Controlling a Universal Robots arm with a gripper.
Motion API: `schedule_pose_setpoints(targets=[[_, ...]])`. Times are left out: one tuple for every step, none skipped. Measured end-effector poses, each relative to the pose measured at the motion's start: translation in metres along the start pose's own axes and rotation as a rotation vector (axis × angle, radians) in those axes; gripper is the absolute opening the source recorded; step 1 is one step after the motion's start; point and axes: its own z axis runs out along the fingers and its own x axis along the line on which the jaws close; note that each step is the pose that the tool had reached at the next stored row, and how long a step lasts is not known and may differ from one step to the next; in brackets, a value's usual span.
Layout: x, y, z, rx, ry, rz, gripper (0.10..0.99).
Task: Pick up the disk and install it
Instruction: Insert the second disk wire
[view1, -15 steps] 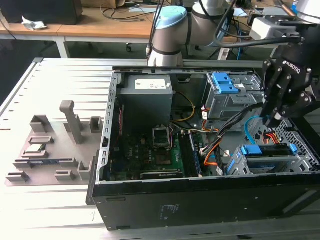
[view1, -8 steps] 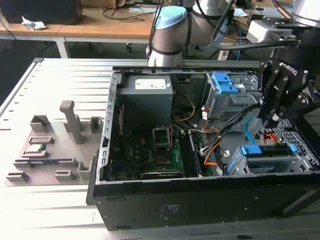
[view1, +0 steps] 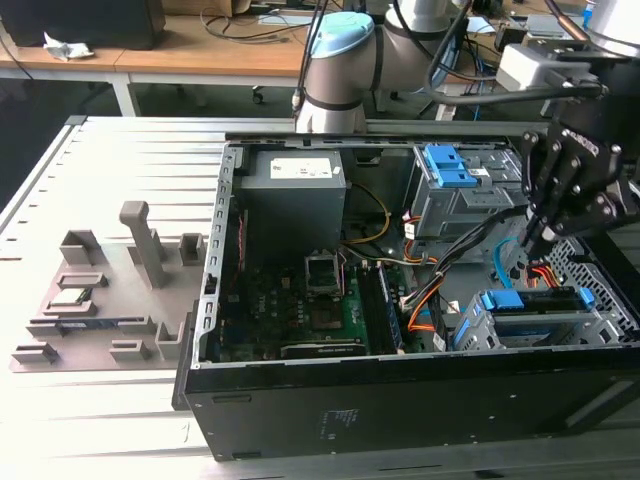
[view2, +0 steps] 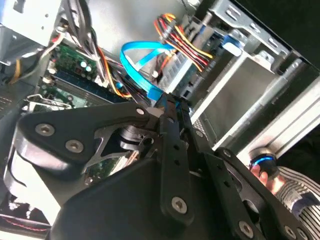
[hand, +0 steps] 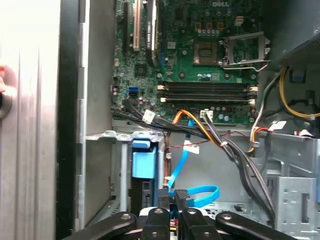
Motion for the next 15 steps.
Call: schedule_pose_setpoints(targets=[[0.0068, 0.0002, 0.0019, 0.000, -0.0001, 0.000, 0.161], [0.0142, 0.0004, 0.0059, 0.000, -0.0001, 0.000, 0.161], [0.0171, 0.0002, 0.0092, 0.000, 0.0000, 0.000, 0.161], [0.0177, -0.0008, 0.0124, 0.000, -0.0001, 0.000, 0.161], [0.0177, -0.0024, 0.0153, 0.000, -0.0001, 0.000, 0.161], [0.0175, -0.0037, 0.0176, 0.000, -0.0001, 0.000, 0.161], [0.0173, -0.0043, 0.0195, 0.000, 0.0000, 0.000, 0.161], [0.0171, -0.0052, 0.0220, 0.000, 0.0000, 0.000, 0.161], [0.0169, -0.0057, 0.0241, 0.000, 0.0000, 0.000, 0.161], [0.0168, -0.0063, 0.0255, 0.000, -0.0001, 0.000, 0.161], [0.0167, -0.0075, 0.0271, -0.001, -0.0002, 0.000, 0.161], [0.0166, -0.0093, 0.0282, -0.001, -0.0001, 0.000, 0.161], [0.0164, -0.0103, 0.0290, -0.001, -0.0006, 0.000, 0.161], [0.0159, -0.0109, 0.0297, -0.001, -0.0011, 0.000, 0.161], [0.0147, -0.0115, 0.0305, -0.001, -0.0022, -0.001, 0.161]])
